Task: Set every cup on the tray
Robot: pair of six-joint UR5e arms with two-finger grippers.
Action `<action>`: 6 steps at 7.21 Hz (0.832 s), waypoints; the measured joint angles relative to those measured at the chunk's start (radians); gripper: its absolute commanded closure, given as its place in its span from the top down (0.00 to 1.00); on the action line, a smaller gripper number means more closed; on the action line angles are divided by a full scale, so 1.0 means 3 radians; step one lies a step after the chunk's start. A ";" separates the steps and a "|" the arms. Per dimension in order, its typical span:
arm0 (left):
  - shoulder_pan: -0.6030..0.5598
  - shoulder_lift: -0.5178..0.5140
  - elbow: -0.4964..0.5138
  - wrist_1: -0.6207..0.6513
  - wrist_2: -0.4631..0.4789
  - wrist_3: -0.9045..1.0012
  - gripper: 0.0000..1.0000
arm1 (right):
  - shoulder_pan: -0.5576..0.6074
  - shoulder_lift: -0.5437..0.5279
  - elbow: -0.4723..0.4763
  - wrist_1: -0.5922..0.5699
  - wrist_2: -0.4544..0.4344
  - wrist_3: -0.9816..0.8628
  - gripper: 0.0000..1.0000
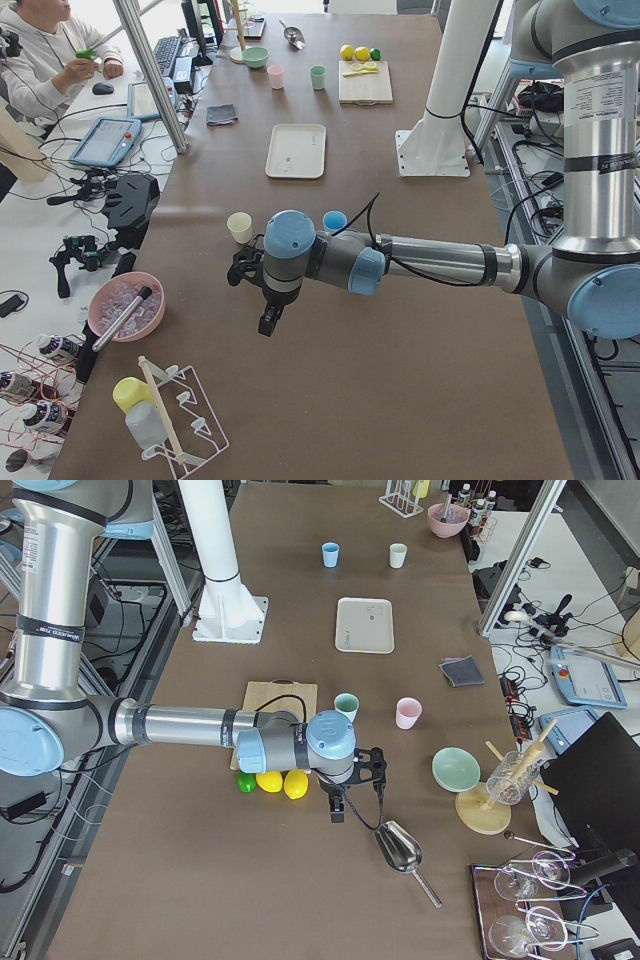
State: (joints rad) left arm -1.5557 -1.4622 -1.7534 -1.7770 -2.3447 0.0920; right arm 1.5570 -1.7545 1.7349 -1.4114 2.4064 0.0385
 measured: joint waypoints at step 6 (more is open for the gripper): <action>-0.0021 0.0091 -0.0026 -0.0034 -0.0059 0.0009 0.98 | 0.0000 -0.0011 -0.0013 0.0200 -0.0020 0.0006 1.00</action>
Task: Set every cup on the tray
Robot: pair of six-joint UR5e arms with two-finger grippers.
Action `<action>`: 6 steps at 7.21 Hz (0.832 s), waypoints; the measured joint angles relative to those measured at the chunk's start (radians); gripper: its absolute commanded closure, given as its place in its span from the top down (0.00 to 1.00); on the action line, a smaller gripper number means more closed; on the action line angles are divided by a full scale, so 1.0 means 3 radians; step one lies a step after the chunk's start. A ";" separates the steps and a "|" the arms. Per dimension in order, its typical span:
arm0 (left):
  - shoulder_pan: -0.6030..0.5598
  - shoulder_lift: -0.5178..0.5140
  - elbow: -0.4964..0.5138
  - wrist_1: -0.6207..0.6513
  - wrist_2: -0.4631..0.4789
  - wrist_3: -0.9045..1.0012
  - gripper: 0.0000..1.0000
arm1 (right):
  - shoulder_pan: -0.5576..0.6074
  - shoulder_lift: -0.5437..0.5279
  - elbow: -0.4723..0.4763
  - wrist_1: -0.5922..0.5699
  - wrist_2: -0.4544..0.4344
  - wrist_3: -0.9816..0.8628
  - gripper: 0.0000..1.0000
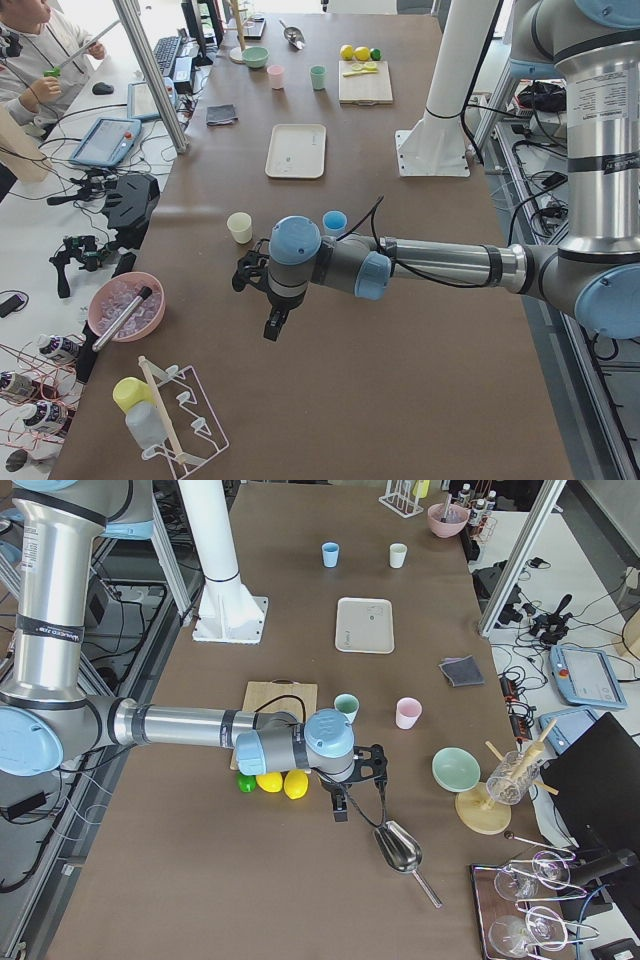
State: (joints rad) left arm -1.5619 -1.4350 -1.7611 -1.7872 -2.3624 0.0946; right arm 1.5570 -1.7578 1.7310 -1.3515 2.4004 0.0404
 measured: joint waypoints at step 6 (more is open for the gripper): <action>0.0019 0.0099 -0.0003 -0.0382 -0.0040 -0.0057 0.98 | 0.0000 -0.0009 -0.0020 0.0028 0.0018 0.0007 1.00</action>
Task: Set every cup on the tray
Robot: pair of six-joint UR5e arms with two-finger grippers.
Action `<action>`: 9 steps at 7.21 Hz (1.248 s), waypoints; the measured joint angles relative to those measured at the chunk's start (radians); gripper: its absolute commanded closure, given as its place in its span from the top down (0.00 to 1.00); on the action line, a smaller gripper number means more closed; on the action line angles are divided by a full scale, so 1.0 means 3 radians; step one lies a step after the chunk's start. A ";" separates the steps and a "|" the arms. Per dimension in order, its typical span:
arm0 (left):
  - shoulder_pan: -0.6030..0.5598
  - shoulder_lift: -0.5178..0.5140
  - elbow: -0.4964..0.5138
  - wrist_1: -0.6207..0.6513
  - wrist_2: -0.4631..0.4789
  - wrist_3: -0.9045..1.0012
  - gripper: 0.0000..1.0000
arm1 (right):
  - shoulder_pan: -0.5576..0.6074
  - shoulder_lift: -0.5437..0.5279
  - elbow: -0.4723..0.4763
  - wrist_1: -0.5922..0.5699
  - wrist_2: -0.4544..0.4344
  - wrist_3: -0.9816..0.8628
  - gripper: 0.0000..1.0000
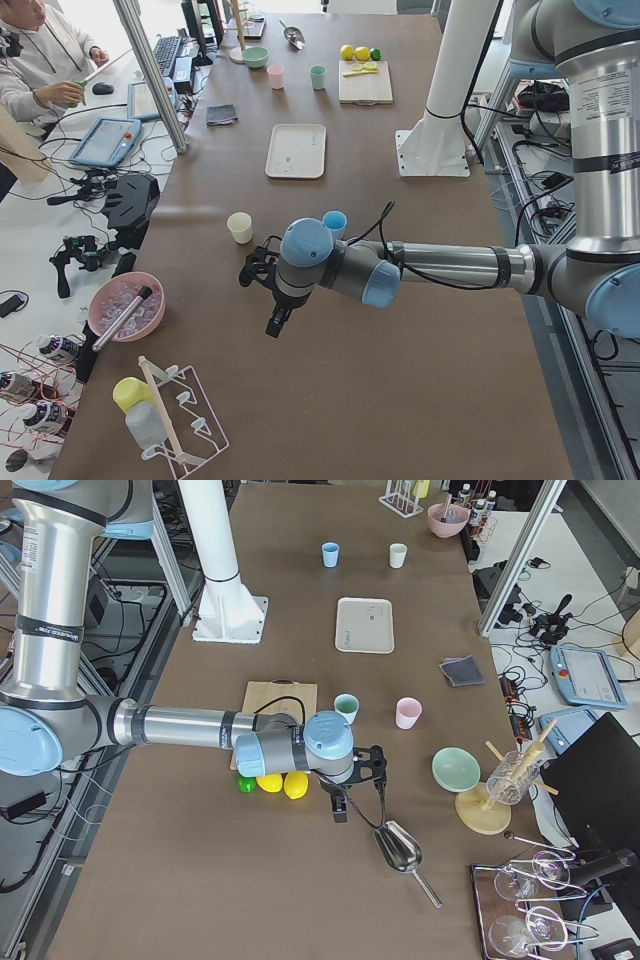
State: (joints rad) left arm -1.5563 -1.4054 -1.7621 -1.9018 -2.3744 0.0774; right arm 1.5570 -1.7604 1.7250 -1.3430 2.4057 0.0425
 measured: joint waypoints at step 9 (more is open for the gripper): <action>0.1048 -0.0616 -0.0291 0.0005 0.0172 -0.1813 0.98 | -0.0332 -0.0102 0.0016 0.0822 0.0303 0.0374 1.00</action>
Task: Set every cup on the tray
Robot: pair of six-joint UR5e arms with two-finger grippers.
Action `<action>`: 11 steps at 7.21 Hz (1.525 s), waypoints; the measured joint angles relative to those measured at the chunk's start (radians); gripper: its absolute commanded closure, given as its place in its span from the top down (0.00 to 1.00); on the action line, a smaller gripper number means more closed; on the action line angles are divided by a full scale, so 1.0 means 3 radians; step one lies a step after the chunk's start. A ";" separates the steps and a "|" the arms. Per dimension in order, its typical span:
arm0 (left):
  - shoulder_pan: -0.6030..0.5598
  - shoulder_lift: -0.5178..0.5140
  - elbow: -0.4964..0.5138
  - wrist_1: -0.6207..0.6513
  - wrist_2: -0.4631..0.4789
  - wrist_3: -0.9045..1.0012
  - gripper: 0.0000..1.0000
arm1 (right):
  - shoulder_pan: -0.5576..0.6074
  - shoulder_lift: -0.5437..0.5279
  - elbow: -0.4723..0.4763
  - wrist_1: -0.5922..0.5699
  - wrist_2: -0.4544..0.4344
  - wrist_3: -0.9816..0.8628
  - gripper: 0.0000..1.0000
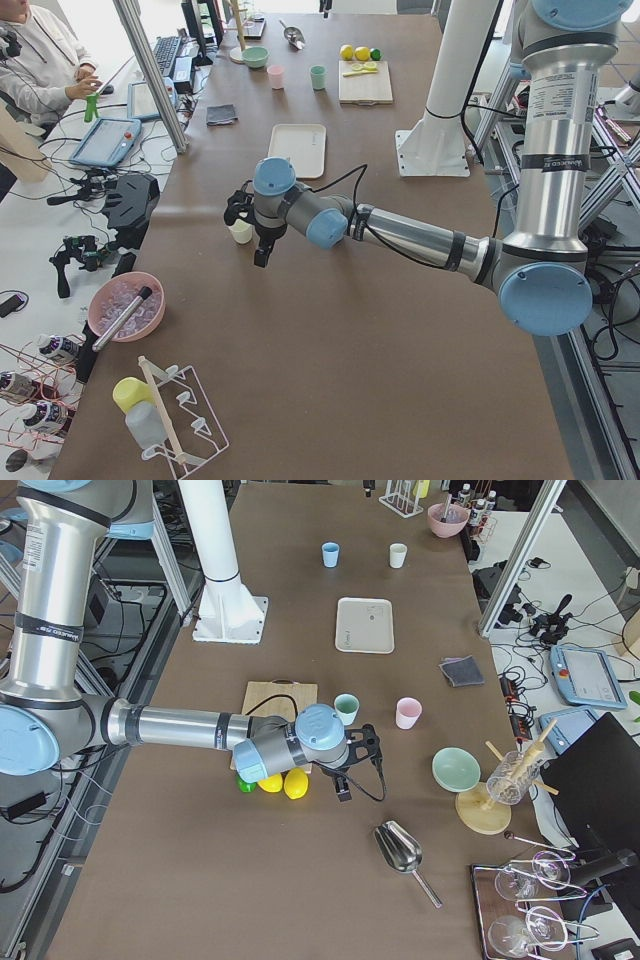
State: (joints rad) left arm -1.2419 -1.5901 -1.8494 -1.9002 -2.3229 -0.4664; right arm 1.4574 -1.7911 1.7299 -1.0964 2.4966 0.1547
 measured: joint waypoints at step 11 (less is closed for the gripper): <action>0.1788 0.0517 -0.0341 -0.0779 0.0998 -0.1279 0.00 | -0.0768 0.0455 -0.0005 0.0129 -0.0071 0.0871 0.90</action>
State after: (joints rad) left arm -0.7055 -1.4349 -1.9518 -2.1339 -2.0236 -0.8500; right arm 1.2270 -1.6546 1.7284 -1.0577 2.4754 0.4159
